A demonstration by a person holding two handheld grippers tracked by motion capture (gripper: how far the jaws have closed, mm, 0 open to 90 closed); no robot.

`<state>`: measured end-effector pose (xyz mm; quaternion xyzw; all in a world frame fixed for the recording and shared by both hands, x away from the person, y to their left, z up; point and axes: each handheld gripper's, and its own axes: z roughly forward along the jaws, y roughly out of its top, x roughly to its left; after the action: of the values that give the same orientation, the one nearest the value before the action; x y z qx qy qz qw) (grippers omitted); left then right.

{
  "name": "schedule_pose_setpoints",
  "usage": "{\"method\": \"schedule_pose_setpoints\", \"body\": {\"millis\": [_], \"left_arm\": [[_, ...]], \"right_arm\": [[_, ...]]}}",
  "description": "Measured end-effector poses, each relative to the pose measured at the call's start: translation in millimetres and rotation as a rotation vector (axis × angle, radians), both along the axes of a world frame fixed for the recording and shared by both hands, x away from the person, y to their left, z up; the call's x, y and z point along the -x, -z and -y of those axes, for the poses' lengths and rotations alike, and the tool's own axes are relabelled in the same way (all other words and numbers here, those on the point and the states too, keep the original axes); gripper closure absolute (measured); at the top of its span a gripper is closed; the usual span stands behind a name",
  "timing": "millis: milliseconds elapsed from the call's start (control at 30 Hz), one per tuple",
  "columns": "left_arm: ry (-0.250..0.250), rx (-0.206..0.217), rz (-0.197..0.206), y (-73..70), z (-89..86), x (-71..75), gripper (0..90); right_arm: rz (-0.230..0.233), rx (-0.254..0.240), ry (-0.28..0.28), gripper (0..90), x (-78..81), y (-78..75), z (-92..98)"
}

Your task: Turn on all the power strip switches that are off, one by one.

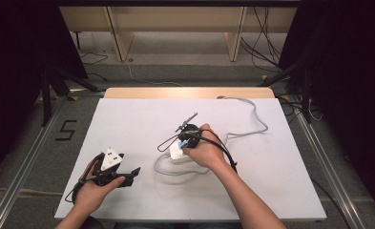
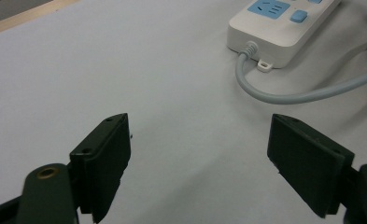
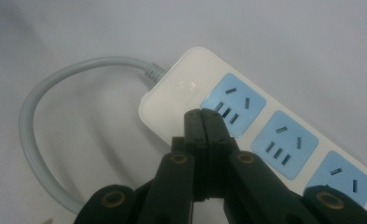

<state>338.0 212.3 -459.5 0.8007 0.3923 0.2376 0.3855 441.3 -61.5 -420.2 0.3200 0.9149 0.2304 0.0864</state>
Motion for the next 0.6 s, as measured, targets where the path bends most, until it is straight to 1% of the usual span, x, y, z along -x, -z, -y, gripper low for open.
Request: {"method": "schedule_pose_setpoints", "body": {"millis": [267,400,500,533,600], "left_arm": [[-0.001,0.003,-0.001,0.6,0.1,-0.4,21.3],[0.001,-0.003,-0.001,0.2,-0.5,-0.4,21.3],[0.001,-0.003,0.000,0.3,-0.6,-0.4,21.3],[0.002,-0.003,0.000,0.3,-0.6,-0.4,21.3],[0.002,-0.002,-0.001,0.4,-0.3,-0.4,21.3]], "right_arm": [[-0.029,0.026,0.005,90.0,-4.0,6.7,-6.0],[-0.028,0.049,-0.003,90.0,-6.1,7.9,-7.6],[-0.027,0.059,0.002,90.0,-6.8,8.3,-9.9],[-0.025,0.067,-0.005,90.0,-7.1,8.6,-10.2],[-0.027,0.073,0.001,90.0,-7.3,9.6,-11.3]]}}
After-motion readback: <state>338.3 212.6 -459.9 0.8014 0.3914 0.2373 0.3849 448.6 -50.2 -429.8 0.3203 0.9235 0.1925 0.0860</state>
